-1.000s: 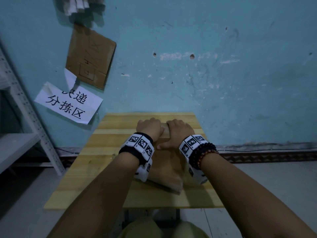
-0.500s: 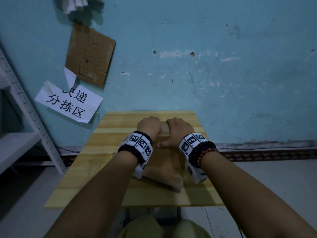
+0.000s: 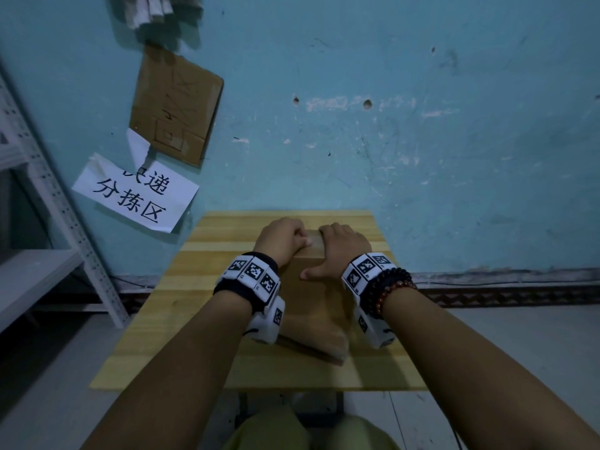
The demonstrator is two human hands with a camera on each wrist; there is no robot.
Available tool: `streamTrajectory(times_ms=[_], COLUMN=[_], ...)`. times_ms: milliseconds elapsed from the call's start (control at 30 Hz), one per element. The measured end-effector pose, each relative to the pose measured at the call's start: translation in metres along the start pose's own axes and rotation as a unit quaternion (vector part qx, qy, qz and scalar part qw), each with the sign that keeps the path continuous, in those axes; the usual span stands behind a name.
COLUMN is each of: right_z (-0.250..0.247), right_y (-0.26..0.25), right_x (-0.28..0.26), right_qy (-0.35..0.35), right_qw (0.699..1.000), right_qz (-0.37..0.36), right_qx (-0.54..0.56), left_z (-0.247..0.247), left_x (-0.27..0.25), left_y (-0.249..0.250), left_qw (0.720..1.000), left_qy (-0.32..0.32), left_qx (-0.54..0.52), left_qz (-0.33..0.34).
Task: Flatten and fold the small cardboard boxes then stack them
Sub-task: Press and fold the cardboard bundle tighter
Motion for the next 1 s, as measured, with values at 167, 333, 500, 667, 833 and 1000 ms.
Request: streamTrajectory(times_ms=[167,333,500,667,833,1000], right_z=[0.000,-0.001,0.000,0.000,0.000,0.000], right_y=[0.001,0.000,0.000,0.000,-0.001,-0.001], right_x=[0.000,0.001,0.001,0.002,0.001,0.000], right_qy=[0.001,0.000,0.001,0.007,0.008,0.006], right_qw=[1.000,1.000,1.000,1.000,1.000,1.000], right_qz=[0.000,-0.001,0.002,0.000,0.000,-0.001], right_qx=[-0.003,-0.007,-0.011,-0.010,-0.009,-0.012], left_z=[-0.010,-0.008,0.000,0.002,0.004,0.003], left_x=[0.005,0.012,0.014,0.013,0.007,0.005], left_y=[0.001,-0.003,-0.001,-0.003,-0.005,-0.005], left_qw=[0.994,0.996,0.998,0.998,0.998,0.998], left_qy=[-0.098,-0.090,-0.053,-0.044,0.001,-0.002], left_qx=[0.042,-0.007,-0.025,-0.022,-0.032,-0.045], left_qz=[0.025,0.024,0.024,0.042,0.046,0.034])
Point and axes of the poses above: each hand's wrist, its own x-axis towards the middle knuckle, its own z-axis out of the palm, y = z × x, the point moved 3 cm from there along x, towards the middle knuckle, and after that the axes turned 13 degrees about -z, right-handed, at the moved point
